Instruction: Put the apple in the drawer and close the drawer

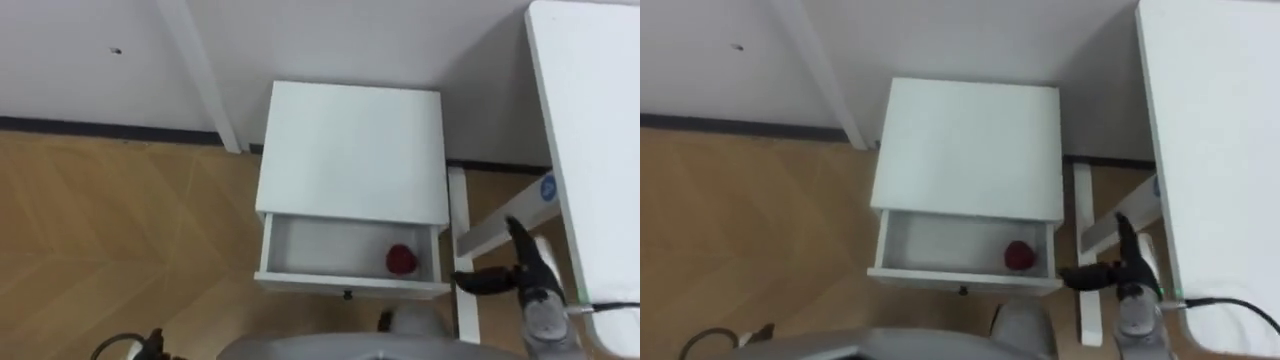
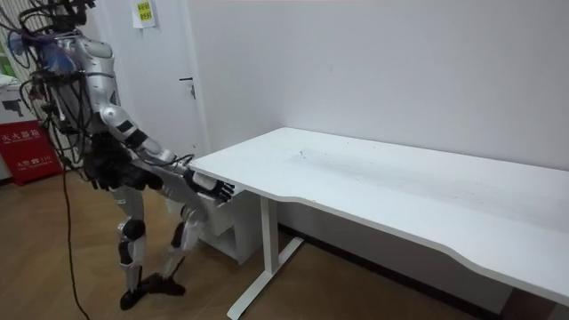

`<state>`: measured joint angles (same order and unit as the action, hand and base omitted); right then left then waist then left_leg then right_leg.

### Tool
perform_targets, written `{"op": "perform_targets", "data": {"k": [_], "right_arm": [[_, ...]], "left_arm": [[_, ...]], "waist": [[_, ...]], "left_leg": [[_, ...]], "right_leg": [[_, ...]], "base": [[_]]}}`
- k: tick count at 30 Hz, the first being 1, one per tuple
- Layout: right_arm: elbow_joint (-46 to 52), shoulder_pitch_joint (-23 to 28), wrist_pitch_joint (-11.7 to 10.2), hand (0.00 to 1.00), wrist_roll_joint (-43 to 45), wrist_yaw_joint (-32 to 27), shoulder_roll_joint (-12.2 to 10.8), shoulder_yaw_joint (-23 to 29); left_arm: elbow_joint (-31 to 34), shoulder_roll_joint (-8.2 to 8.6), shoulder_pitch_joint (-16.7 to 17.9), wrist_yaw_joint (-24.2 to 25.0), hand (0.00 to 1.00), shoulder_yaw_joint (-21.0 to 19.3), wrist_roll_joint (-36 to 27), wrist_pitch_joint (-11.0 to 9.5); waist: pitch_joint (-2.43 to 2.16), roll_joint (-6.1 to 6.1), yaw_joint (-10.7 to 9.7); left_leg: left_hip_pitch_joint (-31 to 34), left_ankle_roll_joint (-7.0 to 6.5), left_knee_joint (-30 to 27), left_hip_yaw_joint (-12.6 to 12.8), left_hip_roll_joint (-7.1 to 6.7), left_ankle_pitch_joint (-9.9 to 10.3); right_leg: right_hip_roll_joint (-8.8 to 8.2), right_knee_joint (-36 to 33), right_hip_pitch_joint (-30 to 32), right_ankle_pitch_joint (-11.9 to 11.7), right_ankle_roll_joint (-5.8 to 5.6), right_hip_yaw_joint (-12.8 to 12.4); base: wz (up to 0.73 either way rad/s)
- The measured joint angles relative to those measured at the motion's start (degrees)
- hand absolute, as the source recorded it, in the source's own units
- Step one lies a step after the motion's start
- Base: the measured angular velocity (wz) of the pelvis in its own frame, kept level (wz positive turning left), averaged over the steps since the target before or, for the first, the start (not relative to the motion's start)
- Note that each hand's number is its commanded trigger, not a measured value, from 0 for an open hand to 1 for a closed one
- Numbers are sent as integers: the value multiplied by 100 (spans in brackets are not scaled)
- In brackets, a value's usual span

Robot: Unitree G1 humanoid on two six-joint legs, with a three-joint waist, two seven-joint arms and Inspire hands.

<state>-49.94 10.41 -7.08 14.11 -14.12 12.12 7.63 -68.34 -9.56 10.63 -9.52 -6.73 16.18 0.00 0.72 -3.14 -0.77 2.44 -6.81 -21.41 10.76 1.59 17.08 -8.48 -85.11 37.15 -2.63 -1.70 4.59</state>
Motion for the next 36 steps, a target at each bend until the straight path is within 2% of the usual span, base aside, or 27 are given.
{"op": "perform_targets", "data": {"k": [1, 2, 3, 5, 6, 7, 8, 10, 11, 12, 13, 15, 18, 21, 24, 28, 36], "right_arm": [[-247, -6, -23, 0, -217, -7, 94, -24], [-344, 31, -4, 0, -310, -12, 147, -55], [-521, 75, 122, 0, -479, -23, 209, -182], [-816, 124, 356, 0, -560, 11, 208, -318], [-920, 171, 479, 0, -614, 74, 176, -423], [-1032, 175, 557, 0, -681, 126, 97, -426], [-1073, 184, 585, 0, -726, 128, 73, -425], [-1327, 208, 602, 0, -785, 166, -4, -413], [-1366, 201, 599, 0, -812, 195, -13, -413], [-1443, 140, 596, 0, -920, 244, -14, -408], [-1543, 51, 590, 0, -1075, 318, -47, -410], [-1808, -120, 585, 0, -1341, 461, -91, -414], [-1986, -239, 578, 0, -1777, 741, -133, -392], [-2017, -254, 584, 0, -1975, 976, -171, -389], [-2199, -241, 617, 0, -2066, 1159, -262, -385], [-2541, -261, 719, 0, -2114, 1313, -304, -262], [-2809, -254, 793, 0, -2265, 1419, -330, -124]], "left_arm": [[-44, -50, -69, 4, 0, 4, -86, 47], [-53, -57, -92, 5, 0, 2, -94, 63], [-51, -66, -91, 7, 0, 13, -98, 93], [-26, -66, -14, 20, 0, 10, -90, 147], [69, -61, 98, 27, 0, 16, -79, 148], [195, -69, 229, 22, 0, 14, -89, 172], [252, -61, 297, 21, 0, 14, -96, 198], [303, -56, 374, -2, 0, 2, -103, 311], [359, -47, 415, -14, 0, -7, -102, 330], [488, -20, 449, -20, 0, -12, -103, 354], [584, -45, 427, -36, 0, -36, -99, 354], [619, -56, 393, -122, 0, -164, -101, 349], [603, -20, 322, -152, 0, -209, -76, 350], [603, 65, 262, -144, 0, -219, -75, 356], [570, 96, 264, -114, 0, -269, -79, 415], [406, 188, 263, -113, 0, -453, -94, 488], [171, 216, 251, -96, 0, -523, -77, 517]], "waist": [[8, -132, -73], [23, -184, -68], [28, -250, -83], [43, -217, -129], [49, -132, -140], [47, 2, -138], [44, 65, -129], [-10, 307, 12], [-29, 341, 88], [-58, 412, 240], [-91, 469, 262], [-70, 585, 277], [-71, 636, 251], [-73, 596, 250], [-68, 577, 241], [-65, 515, 232], [-42, 508, 220]], "left_leg": [[115, 2, -158, -13, 145, 55], [174, 0, -213, -25, 201, 92], [207, 20, -293, -46, 263, 123], [171, -7, -357, -83, 230, 177], [148, 19, -363, -155, 119, 203], [146, 1, -351, -169, -18, 205], [142, -11, -333, -173, -72, 201], [74, -40, -125, -192, -219, 106], [44, -24, -31, -178, -245, 61], [-9, 37, 138, -147, -241, -17], [-50, 84, 275, -172, -237, -83], [-217, 169, 483, -217, -221, -152], [-480, 279, 774, -352, -158, -213], [-561, 344, 900, -355, -117, -252], [-569, 352, 919, -347, -110, -257], [-627, 353, 975, -324, -109, -257], [-751, 353, 1069, -304, -129, -256]], "right_leg": [[5, -1286, 572, 353, 80, 61], [5, -1645, 751, 479, 75, 62], [-57, -1788, 897, 661, 25, 10], [-177, -902, 495, 778, -78, -52], [-238, 366, -78, 814, -151, -36], [-263, 1782, -766, 819, -187, -16], [-252, 2491, -1128, 828, -204, 30], [-64, 4990, -2450, 901, -283, 214], [-19, 5483, -2675, 1000, -267, 268], [99, 6271, -3064, 989, -296, 337], [172, 6838, -3347, 973, -295, 379], [256, 7418, -3727, 905, -333, 463], [370, 7650, -4050, 882, -294, 573], [431, 7704, -4082, 905, -261, 572], [437, 7750, -4108, 952, -221, 654], [435, 7748, -4122, 975, -224, 647], [425, 7744, -4180, 980, -225, 644]], "base": [[-27], [0], [0], [12], [19], [18], [18], [13], [-15], [-12], [-5], [15], [18], [4], [0], [-3], [-2]]}}
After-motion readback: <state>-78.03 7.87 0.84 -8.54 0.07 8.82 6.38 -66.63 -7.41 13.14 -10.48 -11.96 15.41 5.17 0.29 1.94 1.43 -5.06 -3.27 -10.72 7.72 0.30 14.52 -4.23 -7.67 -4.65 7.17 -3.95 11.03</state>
